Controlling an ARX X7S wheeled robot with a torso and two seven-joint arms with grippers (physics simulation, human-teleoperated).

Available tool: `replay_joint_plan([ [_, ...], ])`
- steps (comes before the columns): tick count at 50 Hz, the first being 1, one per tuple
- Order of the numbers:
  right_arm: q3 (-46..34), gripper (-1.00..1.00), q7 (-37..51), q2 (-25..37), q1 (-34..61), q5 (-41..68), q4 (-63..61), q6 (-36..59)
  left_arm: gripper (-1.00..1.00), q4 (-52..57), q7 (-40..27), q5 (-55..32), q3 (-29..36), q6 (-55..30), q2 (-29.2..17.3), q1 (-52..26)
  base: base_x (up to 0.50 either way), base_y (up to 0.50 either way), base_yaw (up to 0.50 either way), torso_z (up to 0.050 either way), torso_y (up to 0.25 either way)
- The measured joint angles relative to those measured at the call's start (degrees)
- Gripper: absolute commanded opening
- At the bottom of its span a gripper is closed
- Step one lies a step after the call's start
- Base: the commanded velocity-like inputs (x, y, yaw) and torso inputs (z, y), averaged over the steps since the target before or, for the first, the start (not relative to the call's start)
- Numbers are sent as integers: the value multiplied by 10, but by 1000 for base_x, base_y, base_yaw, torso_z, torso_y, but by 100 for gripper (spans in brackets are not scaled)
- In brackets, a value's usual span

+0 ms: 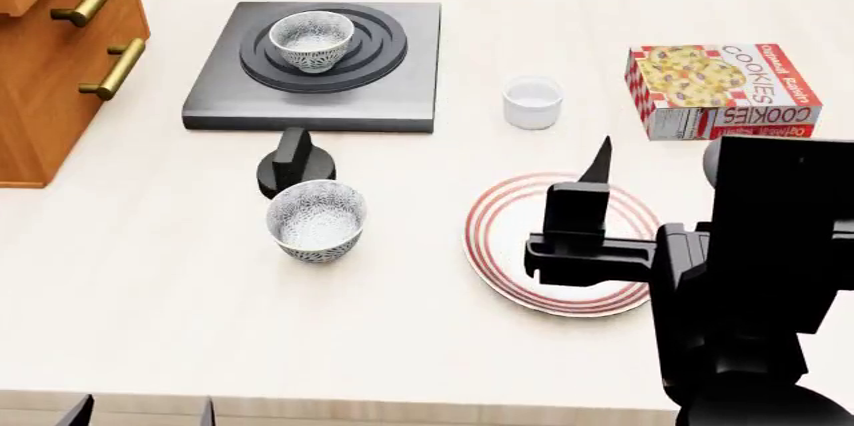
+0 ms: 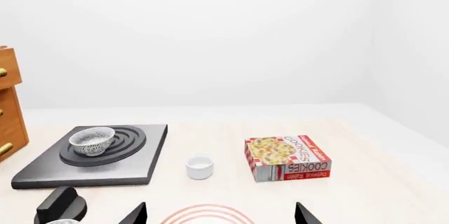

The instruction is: Pick the akita bowl on the stove and place it on the plate.

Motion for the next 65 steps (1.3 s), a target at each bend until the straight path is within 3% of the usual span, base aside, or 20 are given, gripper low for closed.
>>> replay_joint_plan([
  [8,0,100,1,1,-2,3,1,-2,100,37,-4,-14,-2,-18,-6,-3,0,0,0,0,0],
  [16,1,100,2,2,-3,7,1,-4,100,90,-14,-22,1,-89,-12,-49,0,0,0,0,0],
  [22,2,100,3,3,-3,9,1,-5,100,97,-24,-39,-3,-194,-6,-155,0,0,0,0,0],
  [30,9,100,3,0,-3,15,-3,-8,100,-2,-24,-64,4,-372,21,-368,0,0,0,0,0],
  [38,12,100,4,-1,-3,19,-3,-10,100,-53,-27,-80,7,-456,33,-476,0,0,0,0,0],
  [49,15,100,6,-1,-4,25,-3,-13,100,-84,-29,-91,15,-498,37,-534,0,-18,0,0,0],
  [65,17,100,9,0,-4,33,-4,-10,100,-94,-33,-101,24,-513,32,-554,-1,-260,0,0,0],
])
